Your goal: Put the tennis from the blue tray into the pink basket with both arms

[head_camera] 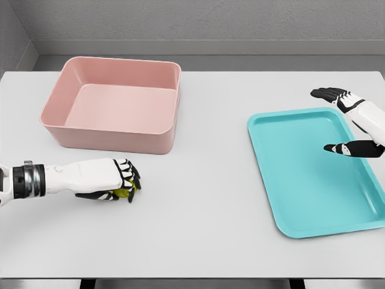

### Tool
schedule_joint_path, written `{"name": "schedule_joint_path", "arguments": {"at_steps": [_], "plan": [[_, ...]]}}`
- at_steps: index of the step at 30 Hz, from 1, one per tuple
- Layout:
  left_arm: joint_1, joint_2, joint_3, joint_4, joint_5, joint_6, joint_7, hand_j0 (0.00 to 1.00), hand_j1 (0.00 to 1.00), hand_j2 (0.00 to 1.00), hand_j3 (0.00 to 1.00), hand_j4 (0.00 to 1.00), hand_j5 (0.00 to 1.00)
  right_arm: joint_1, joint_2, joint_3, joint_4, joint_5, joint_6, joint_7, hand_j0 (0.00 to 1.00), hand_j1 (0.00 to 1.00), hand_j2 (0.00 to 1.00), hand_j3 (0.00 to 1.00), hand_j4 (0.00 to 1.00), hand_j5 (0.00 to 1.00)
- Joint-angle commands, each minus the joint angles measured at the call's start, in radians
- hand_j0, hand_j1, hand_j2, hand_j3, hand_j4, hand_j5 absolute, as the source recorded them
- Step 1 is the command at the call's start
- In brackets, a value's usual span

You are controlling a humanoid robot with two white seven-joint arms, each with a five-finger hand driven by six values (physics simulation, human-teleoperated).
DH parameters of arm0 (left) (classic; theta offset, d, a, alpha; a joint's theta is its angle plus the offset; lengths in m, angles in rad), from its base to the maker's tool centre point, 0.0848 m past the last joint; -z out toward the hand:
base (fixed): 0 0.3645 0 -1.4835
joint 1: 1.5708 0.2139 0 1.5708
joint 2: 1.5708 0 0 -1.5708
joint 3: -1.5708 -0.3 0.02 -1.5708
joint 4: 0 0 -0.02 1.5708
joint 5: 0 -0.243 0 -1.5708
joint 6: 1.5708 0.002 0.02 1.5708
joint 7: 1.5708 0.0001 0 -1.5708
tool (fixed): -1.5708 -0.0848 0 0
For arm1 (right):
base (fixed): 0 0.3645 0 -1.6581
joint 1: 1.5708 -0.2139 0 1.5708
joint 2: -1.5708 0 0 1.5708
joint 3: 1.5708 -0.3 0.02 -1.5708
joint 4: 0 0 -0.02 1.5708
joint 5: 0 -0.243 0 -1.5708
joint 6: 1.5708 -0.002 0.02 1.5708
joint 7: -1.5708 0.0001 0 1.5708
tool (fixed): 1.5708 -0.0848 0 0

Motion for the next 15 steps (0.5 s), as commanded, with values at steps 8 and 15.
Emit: {"name": "schedule_joint_path", "arguments": {"at_steps": [8, 15], "plan": [[-0.008, 0.025, 0.036, -0.076, 0.036, 0.002, 0.000, 0.44, 0.44, 0.44, 0.44, 0.44, 0.44, 0.002, -0.002, -0.002, -0.001, -0.008, 0.003, -0.001, 1.00, 1.00, 1.00, 1.00, 1.00, 1.00], [-0.028, 0.051, 0.068, -0.107, 0.063, 0.002, 0.002, 0.45, 0.45, 0.45, 0.45, 0.45, 0.45, 0.002, -0.002, -0.002, -0.001, -0.008, 0.003, -0.001, 1.00, 1.00, 1.00, 1.00, 1.00, 1.00]]}}
